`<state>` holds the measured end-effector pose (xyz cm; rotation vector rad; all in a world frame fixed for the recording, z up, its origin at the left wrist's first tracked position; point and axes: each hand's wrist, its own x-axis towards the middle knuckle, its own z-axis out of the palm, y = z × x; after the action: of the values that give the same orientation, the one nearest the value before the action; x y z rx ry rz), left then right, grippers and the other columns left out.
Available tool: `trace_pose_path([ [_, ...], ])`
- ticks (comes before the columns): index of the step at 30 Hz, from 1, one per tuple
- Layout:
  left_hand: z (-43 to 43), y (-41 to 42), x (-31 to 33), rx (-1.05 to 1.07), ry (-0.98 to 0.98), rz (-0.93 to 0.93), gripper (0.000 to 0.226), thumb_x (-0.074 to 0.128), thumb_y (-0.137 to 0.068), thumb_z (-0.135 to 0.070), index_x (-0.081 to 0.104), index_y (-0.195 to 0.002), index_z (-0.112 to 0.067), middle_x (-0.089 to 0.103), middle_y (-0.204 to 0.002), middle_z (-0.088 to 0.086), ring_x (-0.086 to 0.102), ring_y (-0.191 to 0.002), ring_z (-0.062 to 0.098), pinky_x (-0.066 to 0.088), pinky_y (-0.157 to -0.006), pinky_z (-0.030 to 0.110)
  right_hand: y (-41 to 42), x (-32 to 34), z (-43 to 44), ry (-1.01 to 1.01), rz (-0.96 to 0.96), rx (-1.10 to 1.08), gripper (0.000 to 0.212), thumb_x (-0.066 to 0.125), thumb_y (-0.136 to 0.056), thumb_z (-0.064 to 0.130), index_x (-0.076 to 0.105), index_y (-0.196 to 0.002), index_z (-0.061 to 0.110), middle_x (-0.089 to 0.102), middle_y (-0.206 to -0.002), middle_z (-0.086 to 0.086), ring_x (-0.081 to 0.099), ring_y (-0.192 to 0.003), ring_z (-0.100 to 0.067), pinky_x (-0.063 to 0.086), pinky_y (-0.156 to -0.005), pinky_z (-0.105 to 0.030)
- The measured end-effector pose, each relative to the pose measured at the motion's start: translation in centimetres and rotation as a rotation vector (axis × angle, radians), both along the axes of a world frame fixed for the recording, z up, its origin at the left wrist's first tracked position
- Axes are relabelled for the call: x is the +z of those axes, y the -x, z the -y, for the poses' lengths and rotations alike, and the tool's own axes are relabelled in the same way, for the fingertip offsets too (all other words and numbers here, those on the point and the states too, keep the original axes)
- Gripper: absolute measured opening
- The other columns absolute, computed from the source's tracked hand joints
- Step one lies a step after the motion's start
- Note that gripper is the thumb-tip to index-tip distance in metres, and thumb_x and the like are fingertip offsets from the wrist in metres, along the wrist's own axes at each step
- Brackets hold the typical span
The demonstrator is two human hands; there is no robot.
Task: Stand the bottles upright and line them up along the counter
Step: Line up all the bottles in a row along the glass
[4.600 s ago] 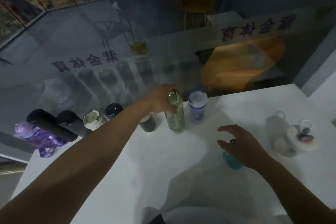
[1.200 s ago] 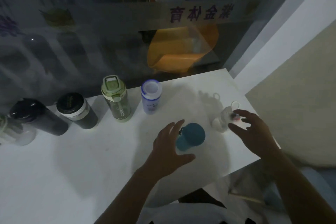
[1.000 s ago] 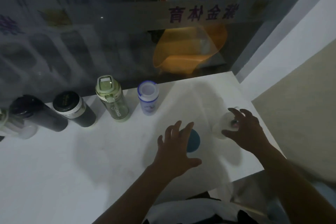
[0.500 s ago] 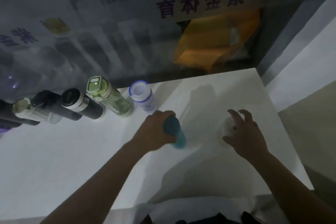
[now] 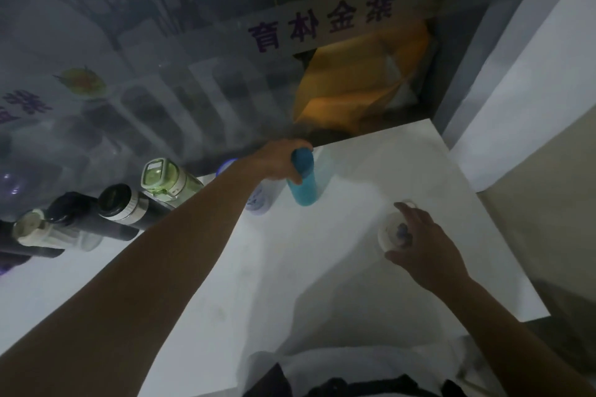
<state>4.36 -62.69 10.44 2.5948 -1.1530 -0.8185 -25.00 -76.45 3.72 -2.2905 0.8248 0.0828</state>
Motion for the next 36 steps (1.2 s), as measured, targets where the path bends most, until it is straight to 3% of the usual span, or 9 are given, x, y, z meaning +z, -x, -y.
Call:
trace_pose_path([
  [6,0.4,-0.3,-1.1,-0.16,-0.023,0.078,0.073,0.082,-0.068,-0.016,0.05,-0.133,-0.03,0.05,-0.132,-0.001,0.048,-0.117,0.021,0.036,-0.092,0.027,-0.1,-0.2,-0.4,0.038,-0.016,-0.026,0.088,0.076,-0.07,0.029,0.03,-0.145,0.03,0.047,-0.135,-0.001,0.053,-0.112,-0.026,0.044,-0.084,-0.032],
  [14,-0.3,-0.4,-0.8,-0.245,-0.014,0.186,0.074,0.08,-0.068,-0.024,0.048,-0.134,-0.033,0.051,-0.134,-0.003,0.048,-0.121,0.02,0.035,-0.102,0.033,-0.2,-0.1,-0.6,0.099,-0.065,0.005,0.089,0.076,-0.069,0.03,0.029,-0.145,0.031,0.046,-0.136,-0.001,0.052,-0.113,-0.029,0.046,-0.088,-0.038],
  [24,-0.7,-0.1,0.7,-0.196,-0.043,0.104,0.082,0.081,-0.073,-0.031,0.037,-0.143,-0.034,0.042,-0.144,-0.006,0.041,-0.129,0.018,0.03,-0.101,0.026,-0.5,0.2,0.2,0.124,-0.076,0.063,0.089,0.078,-0.064,0.034,0.033,-0.141,0.031,0.05,-0.134,-0.002,0.053,-0.108,-0.03,0.049,-0.088,-0.042],
  [27,-1.3,1.0,2.0,-0.079,0.037,0.123,0.078,0.073,-0.082,-0.036,0.031,-0.147,-0.034,0.038,-0.148,-0.004,0.037,-0.134,0.021,0.029,-0.103,0.027,-1.1,0.9,0.8,0.153,-0.066,0.1,0.089,0.08,-0.064,0.039,0.033,-0.14,0.034,0.05,-0.136,0.0,0.055,-0.11,-0.029,0.051,-0.089,-0.044],
  [31,-4.1,3.9,-0.1,0.136,0.358,0.02,0.077,0.077,-0.077,-0.032,0.039,-0.144,-0.03,0.042,-0.148,0.002,0.037,-0.136,0.025,0.026,-0.108,0.027,-3.6,2.2,2.7,0.126,-0.079,0.174,0.091,0.081,-0.064,0.044,0.032,-0.14,0.036,0.055,-0.126,0.002,0.058,-0.104,-0.022,0.051,-0.091,-0.043],
  [36,-7.7,11.7,-5.0,0.261,0.473,0.084,0.082,0.064,-0.079,-0.044,0.025,-0.15,-0.033,0.019,-0.16,0.005,0.017,-0.148,0.025,0.021,-0.118,0.041,-9.7,3.8,5.2,0.12,-0.133,0.294,0.085,0.08,-0.071,0.04,0.032,-0.142,0.032,0.056,-0.125,0.002,0.056,-0.112,-0.024,0.046,-0.099,-0.041],
])
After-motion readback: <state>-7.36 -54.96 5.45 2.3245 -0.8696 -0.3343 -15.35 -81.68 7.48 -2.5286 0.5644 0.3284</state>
